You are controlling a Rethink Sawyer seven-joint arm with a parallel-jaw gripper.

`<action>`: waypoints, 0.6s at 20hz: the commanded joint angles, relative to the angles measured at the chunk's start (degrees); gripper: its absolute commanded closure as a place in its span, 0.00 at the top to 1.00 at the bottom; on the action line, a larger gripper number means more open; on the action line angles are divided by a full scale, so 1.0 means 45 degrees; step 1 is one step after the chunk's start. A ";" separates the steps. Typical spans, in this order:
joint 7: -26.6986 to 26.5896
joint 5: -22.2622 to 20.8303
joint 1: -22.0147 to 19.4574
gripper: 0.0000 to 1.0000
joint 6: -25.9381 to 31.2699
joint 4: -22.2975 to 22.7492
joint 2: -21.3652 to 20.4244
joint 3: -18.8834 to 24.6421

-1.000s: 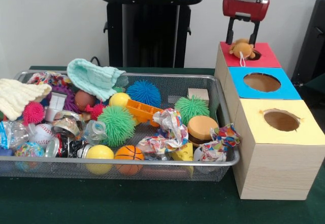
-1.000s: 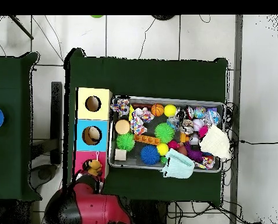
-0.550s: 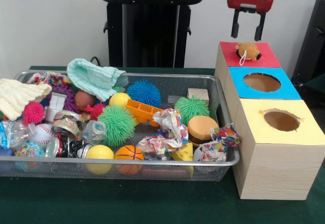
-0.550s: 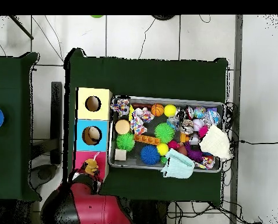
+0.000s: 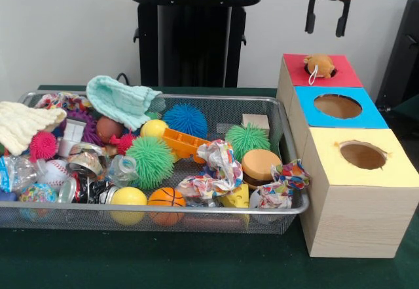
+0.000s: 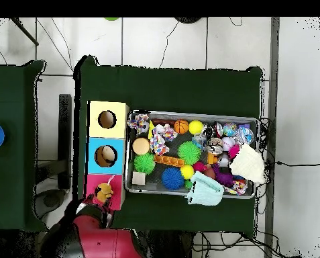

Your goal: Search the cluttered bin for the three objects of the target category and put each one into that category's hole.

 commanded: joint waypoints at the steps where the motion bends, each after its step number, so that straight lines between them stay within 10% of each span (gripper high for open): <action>1: 0.1791 0.0289 0.0020 0.00 0.0897 -0.0343 -0.0008 0.0420; 12: 0.1867 0.0136 0.0096 0.00 0.0072 -0.0490 0.0665 0.0121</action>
